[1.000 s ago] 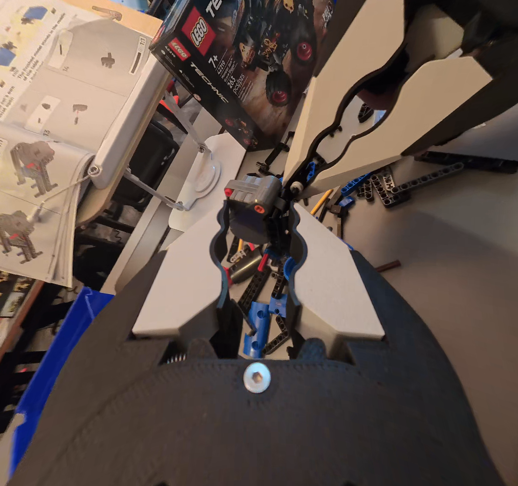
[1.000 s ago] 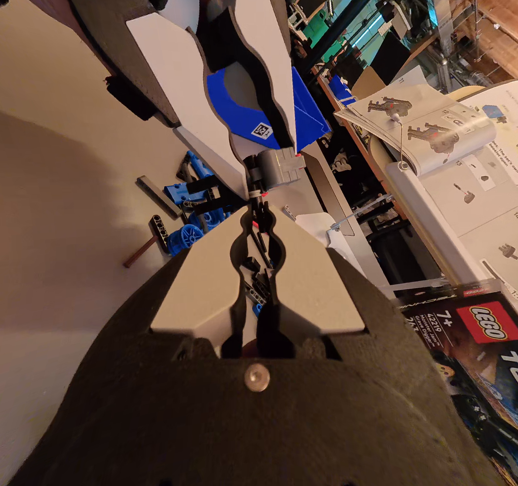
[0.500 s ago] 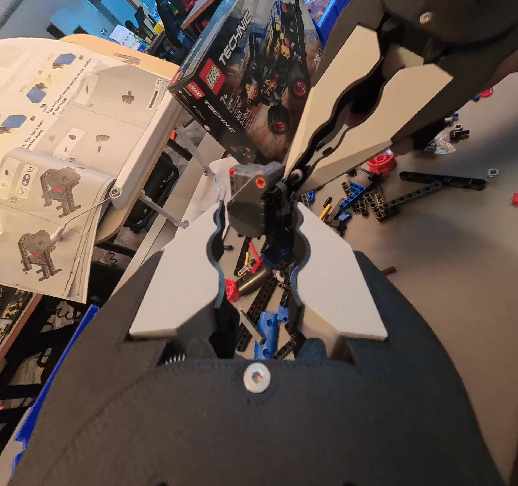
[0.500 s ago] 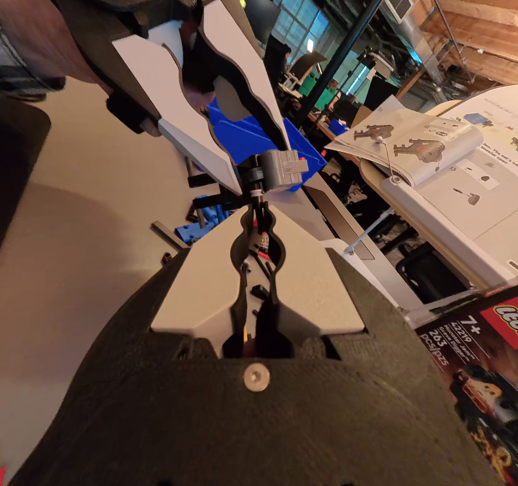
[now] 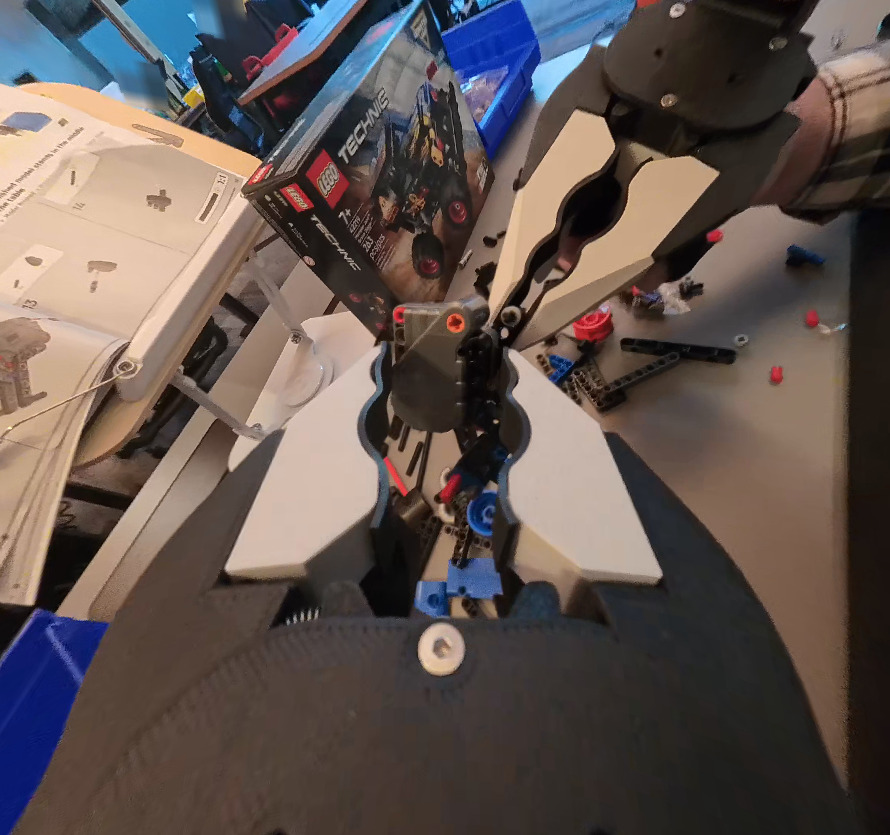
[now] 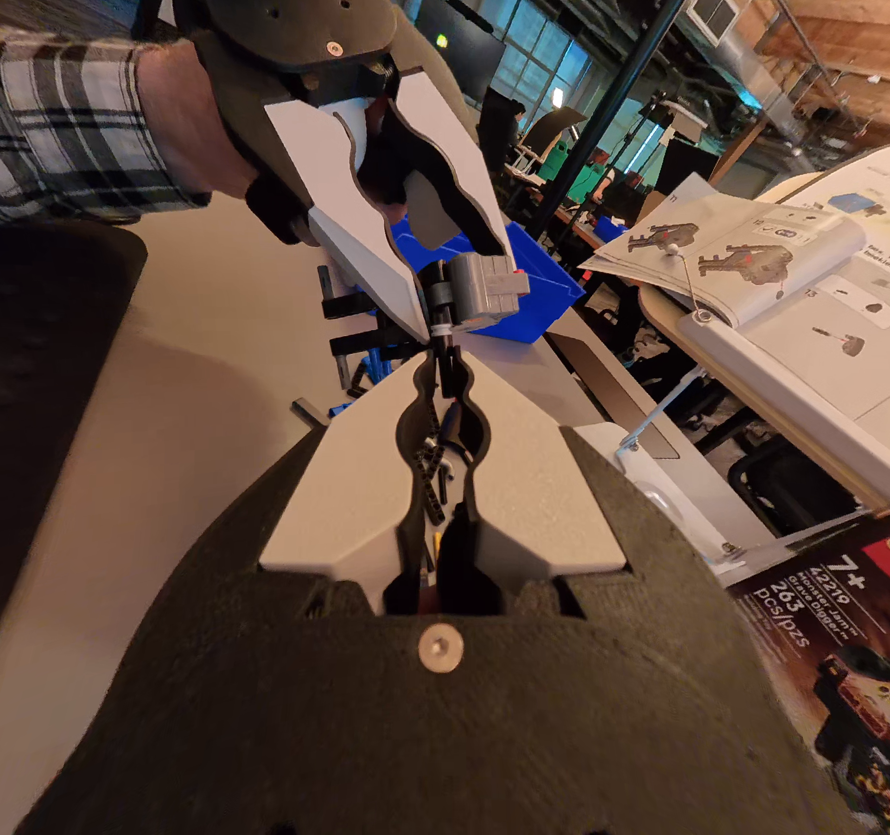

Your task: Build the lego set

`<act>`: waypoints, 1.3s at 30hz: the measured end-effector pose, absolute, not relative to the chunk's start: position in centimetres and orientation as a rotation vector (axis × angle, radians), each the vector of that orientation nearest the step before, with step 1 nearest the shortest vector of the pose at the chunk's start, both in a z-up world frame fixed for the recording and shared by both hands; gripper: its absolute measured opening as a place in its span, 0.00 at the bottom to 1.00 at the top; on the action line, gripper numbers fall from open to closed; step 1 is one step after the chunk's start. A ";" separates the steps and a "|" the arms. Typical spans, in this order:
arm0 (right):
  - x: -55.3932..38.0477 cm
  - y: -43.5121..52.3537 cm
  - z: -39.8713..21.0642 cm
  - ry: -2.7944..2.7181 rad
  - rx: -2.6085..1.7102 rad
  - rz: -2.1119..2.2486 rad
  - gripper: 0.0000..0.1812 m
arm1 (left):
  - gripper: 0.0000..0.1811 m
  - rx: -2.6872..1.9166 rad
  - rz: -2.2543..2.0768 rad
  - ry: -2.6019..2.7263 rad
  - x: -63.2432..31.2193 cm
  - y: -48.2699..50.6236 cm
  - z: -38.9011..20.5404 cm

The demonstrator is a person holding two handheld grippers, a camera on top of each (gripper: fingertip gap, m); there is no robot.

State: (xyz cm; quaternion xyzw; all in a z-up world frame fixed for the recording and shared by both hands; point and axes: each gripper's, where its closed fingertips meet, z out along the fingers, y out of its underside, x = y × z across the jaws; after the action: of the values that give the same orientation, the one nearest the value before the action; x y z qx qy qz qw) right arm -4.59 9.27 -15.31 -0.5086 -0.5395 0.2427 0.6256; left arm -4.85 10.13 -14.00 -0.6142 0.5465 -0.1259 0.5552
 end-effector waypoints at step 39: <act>-5.2 8.7 -18.1 -1.146 -1.621 1.241 0.02 | 0.20 -1.687 -1.144 0.974 -4.7 11.2 -15.1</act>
State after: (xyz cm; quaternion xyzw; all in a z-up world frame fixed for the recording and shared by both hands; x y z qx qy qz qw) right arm -5.24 8.72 -18.09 -0.6376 -0.4507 0.4883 0.3896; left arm -4.70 11.18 -15.11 -0.6753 0.3897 -0.4578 0.4273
